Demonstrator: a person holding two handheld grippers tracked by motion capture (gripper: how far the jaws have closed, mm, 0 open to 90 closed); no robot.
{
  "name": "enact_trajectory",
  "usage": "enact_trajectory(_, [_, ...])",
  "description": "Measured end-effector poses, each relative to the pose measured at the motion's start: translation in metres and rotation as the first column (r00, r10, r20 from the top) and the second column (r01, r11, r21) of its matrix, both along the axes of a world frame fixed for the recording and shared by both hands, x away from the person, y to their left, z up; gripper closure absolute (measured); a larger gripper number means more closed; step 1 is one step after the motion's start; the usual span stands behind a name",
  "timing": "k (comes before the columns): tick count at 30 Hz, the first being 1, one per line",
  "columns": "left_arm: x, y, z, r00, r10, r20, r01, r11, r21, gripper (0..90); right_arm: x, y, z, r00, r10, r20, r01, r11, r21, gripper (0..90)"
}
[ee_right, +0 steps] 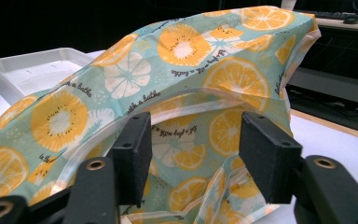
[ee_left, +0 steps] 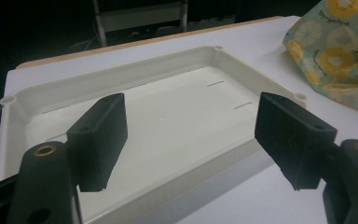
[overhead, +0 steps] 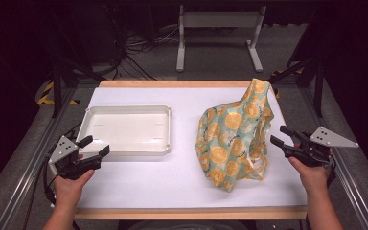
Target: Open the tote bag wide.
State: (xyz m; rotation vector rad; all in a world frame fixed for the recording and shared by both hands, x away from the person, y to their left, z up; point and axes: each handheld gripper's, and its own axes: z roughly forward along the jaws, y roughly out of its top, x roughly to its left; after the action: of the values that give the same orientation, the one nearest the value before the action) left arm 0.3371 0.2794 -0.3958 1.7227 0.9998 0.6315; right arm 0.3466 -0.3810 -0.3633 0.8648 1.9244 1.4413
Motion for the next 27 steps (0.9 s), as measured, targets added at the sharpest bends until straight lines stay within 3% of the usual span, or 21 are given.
enact_trajectory(4, [-0.001, 0.001, 0.000, 1.0000, 0.004, 0.007, -0.004, 1.0000, 0.000, 25.9, 0.001, 0.001, 0.000, 1.0000, 0.003, -0.004, -0.003, 1.0000, -0.005, 41.5])
enact_trajectory(6, [-0.001, 0.001, 0.001, 0.9999, 0.005, 0.012, -0.005, 1.0000, 0.002, 25.9, 0.001, 0.001, 0.001, 1.0000, -0.008, -0.002, 0.008, 0.9990, -0.044, 41.3])
enact_trajectory(8, [-0.002, 0.001, 0.002, 0.9998, 0.006, 0.017, -0.006, 1.0000, 0.006, 25.9, 0.000, 0.000, 0.003, 0.9999, -0.014, 0.007, 0.015, 0.9984, -0.054, 41.3])
enact_trajectory(11, [-0.002, 0.004, 0.004, 0.9996, 0.014, 0.024, -0.014, 0.9999, -0.001, 25.8, -0.002, -0.007, 0.006, 0.9997, -0.020, 0.016, 0.020, 0.9998, -0.004, 41.2])
enact_trajectory(13, [-0.002, 0.006, 0.004, 0.9995, 0.018, 0.024, -0.018, 0.9998, -0.007, 25.8, -0.001, -0.010, 0.004, 0.9996, -0.026, 0.007, 0.026, 0.9997, 0.001, 41.2])
enact_trajectory(20, [-0.003, 0.005, 0.004, 0.9996, 0.013, 0.025, -0.013, 0.9999, 0.001, 25.8, 0.006, -0.004, -0.003, 0.9990, -0.006, -0.045, 0.006, 1.0000, -0.002, 35.3])
enact_trajectory(24, [-0.003, 0.003, 0.003, 0.9996, 0.010, 0.028, -0.010, 0.9997, 0.021, 25.8, 0.013, -0.003, -0.009, 0.9946, 0.005, -0.104, -0.004, 0.9999, 0.016, 31.5])
enact_trajectory(27, [-0.003, 0.003, 0.003, 0.9995, 0.009, 0.029, -0.010, 0.9998, 0.019, 25.8, 0.018, -0.002, -0.015, 0.9877, -0.015, -0.156, 0.015, 0.9999, -0.004, 31.2])
